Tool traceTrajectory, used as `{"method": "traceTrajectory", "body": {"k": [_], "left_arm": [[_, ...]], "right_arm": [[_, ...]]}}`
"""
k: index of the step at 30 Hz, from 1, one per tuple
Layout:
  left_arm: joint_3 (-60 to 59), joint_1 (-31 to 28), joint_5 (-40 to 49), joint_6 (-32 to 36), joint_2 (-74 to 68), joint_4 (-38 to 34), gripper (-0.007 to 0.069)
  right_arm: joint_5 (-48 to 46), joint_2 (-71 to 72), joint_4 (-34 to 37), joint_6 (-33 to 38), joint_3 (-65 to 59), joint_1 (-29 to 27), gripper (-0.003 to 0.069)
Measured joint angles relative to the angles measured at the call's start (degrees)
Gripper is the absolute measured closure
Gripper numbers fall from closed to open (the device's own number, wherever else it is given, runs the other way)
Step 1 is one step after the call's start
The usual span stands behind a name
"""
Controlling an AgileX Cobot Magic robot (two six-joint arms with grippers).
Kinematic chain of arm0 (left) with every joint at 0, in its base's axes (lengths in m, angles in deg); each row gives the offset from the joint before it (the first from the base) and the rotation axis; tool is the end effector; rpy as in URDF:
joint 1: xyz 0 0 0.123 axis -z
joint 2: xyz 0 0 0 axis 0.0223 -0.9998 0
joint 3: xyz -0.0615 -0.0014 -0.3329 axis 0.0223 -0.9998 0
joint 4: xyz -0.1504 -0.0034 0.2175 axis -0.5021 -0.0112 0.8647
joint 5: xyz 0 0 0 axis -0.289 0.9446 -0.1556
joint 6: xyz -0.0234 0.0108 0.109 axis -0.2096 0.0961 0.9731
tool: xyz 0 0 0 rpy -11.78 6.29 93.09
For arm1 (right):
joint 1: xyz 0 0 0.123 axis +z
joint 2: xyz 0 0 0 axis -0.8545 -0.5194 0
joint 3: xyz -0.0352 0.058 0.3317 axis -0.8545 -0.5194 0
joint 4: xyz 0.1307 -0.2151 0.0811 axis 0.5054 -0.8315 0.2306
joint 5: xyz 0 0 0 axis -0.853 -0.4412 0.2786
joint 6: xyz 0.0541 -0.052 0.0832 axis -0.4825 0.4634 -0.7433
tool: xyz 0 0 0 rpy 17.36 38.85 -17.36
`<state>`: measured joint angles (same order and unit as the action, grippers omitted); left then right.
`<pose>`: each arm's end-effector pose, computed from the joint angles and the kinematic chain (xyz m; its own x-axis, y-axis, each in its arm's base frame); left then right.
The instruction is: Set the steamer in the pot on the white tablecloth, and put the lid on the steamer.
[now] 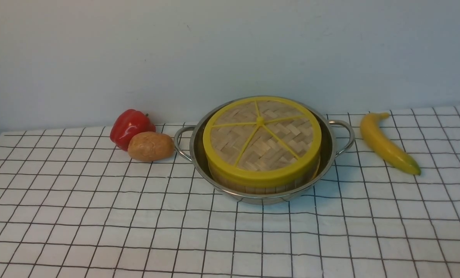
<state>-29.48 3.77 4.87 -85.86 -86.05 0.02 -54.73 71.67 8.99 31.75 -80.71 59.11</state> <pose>0.0309 0.0127 0.1687 -0.3185 0.1297 -0.9390 -0.0390 0.9880 0.1497 0.0340 -0.0043 0.1773 -0.2283 0.1012 -0.9683 0.0566 0.9943 0.0906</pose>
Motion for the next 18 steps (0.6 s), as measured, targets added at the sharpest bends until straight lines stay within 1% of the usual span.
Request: {"method": "traceTrajectory", "body": {"k": [18], "left_arm": [[0.0,0.0,0.0,0.0,0.0,0.1,0.0475]], "right_arm": [[0.0,0.0,-0.1,0.0,0.0,0.0,0.0419]]}}
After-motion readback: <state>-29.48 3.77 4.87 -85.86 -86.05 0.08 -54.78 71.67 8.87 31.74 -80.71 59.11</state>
